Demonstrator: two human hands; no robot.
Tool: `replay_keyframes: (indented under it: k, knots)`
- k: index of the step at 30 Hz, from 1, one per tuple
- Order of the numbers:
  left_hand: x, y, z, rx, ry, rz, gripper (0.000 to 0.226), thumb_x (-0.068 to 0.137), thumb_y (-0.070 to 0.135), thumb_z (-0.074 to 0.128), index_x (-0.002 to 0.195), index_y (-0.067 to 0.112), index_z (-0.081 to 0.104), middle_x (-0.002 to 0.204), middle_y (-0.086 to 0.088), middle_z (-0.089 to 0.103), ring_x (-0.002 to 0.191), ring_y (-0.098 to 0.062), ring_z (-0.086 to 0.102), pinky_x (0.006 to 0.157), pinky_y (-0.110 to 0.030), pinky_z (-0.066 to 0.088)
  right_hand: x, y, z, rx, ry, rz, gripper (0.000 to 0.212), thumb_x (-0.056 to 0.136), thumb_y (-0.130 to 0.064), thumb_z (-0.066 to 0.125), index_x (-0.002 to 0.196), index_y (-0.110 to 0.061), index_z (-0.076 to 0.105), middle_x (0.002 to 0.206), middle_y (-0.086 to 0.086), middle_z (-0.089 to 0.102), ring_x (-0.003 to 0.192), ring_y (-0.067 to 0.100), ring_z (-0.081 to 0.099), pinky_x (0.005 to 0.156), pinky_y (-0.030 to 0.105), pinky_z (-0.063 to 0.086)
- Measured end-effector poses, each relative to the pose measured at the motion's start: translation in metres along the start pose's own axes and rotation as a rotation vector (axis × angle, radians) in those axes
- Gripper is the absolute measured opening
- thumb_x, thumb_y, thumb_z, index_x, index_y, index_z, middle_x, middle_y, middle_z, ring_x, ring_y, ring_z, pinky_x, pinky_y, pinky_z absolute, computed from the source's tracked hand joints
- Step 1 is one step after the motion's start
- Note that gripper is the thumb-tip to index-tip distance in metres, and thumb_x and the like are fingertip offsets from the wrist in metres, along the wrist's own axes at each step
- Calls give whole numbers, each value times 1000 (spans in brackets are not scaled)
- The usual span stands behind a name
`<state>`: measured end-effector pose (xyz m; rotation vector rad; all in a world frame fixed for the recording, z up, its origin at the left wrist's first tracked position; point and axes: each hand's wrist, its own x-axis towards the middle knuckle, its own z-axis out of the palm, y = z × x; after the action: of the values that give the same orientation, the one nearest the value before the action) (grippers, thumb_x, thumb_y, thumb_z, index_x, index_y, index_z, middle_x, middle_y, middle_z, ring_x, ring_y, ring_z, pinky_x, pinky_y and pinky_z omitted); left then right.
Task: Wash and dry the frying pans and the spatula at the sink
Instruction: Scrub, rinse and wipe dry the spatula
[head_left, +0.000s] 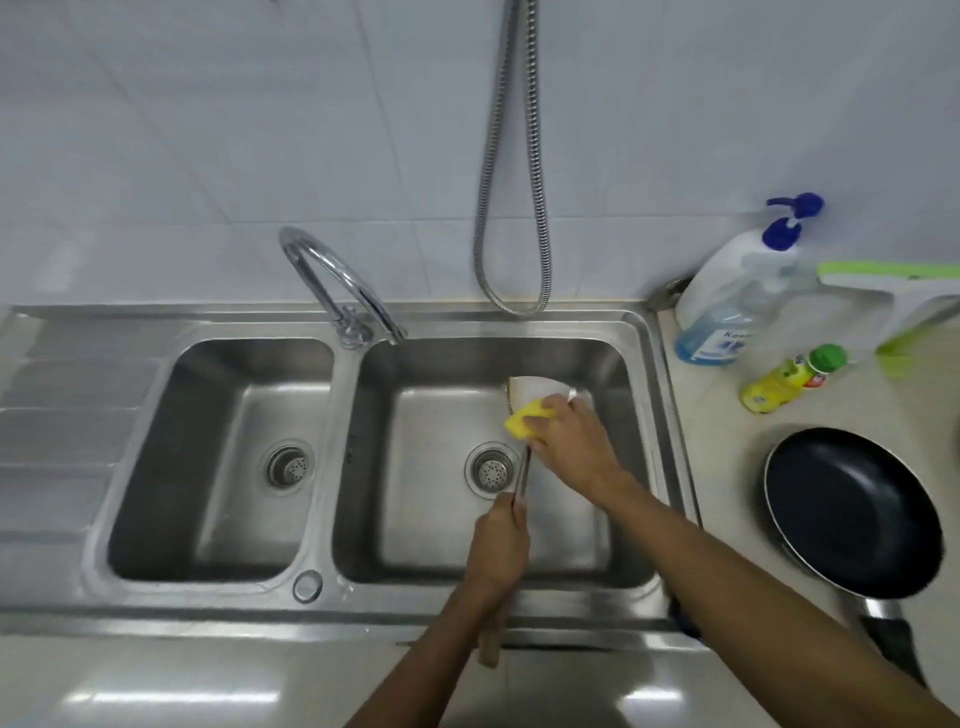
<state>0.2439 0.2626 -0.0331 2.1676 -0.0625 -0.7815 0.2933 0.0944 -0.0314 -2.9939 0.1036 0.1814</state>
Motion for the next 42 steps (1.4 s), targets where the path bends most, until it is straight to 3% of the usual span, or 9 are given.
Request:
replay_keyframes:
  k: [4, 9, 15, 20, 25, 28, 36, 40, 42]
  knots:
    - [-34, -10, -36, 116, 73, 28, 34, 108, 27, 38, 105, 3, 62, 94, -16, 71, 79, -30, 62, 64, -28, 37, 28, -14, 0, -56, 116, 57, 19, 61, -26, 92, 71, -31, 77, 97, 3, 65, 73, 31, 58, 61, 33, 51]
    - [-52, -16, -61, 167, 173, 60, 32, 108, 25, 37, 97, 5, 59, 79, -9, 60, 69, -25, 53, 59, -26, 29, 12, -53, 12, -19, 187, -199, 14, 72, -23, 86, 83, -25, 77, 99, 4, 66, 76, 32, 57, 62, 38, 56]
    - [-56, -19, -74, 196, 232, 85, 35, 109, 26, 37, 99, 2, 61, 74, -5, 57, 55, -14, 46, 55, -22, 30, 35, -61, -6, -40, 317, -90, 8, 80, -19, 76, 80, -27, 75, 88, -1, 62, 76, 23, 52, 69, 37, 50]
    - [-53, -5, -73, 239, 183, 106, 35, 108, 29, 38, 100, 5, 62, 78, -5, 61, 64, -20, 54, 55, -24, 34, 28, -41, -4, 17, 375, -70, 2, 84, -20, 75, 83, -22, 74, 93, 3, 62, 78, 29, 53, 70, 41, 51]
    - [-53, 11, -74, -364, -74, 36, 35, 108, 38, 40, 108, 7, 57, 72, -2, 66, 46, -8, 46, 42, -21, 39, 30, -30, -37, 672, 546, 417, 19, 95, -35, 64, 104, -22, 74, 105, 6, 62, 97, 21, 55, 81, 28, 40]
    - [-50, 21, -79, -655, -163, -35, 39, 109, 34, 39, 110, 1, 60, 66, -3, 60, 41, -8, 39, 38, -20, 35, 13, -53, -32, 883, 464, 378, 26, 95, -42, 61, 110, -25, 72, 106, 2, 65, 98, 15, 61, 87, 34, 49]
    - [-56, 14, -98, -849, -275, -16, 43, 106, 35, 46, 118, -5, 59, 60, -5, 52, 34, -6, 34, 31, -16, 31, 30, -44, -61, 925, 472, 436, 20, 93, -41, 66, 81, -26, 71, 79, -11, 65, 84, 19, 64, 78, 40, 52]
    - [-45, 10, -104, -895, -268, -62, 41, 105, 33, 46, 119, -2, 61, 57, 0, 44, 35, -6, 29, 31, -15, 29, -2, -71, -45, 748, 500, 120, 14, 96, -34, 65, 103, -27, 75, 102, -6, 62, 96, 13, 54, 84, 25, 42]
    - [-49, 9, -100, -872, -299, -52, 40, 106, 31, 44, 118, -3, 60, 57, -1, 43, 35, -6, 31, 31, -16, 30, 18, -51, -43, 687, 493, 220, 19, 97, -37, 61, 105, -25, 74, 101, 0, 66, 96, 19, 57, 82, 29, 42]
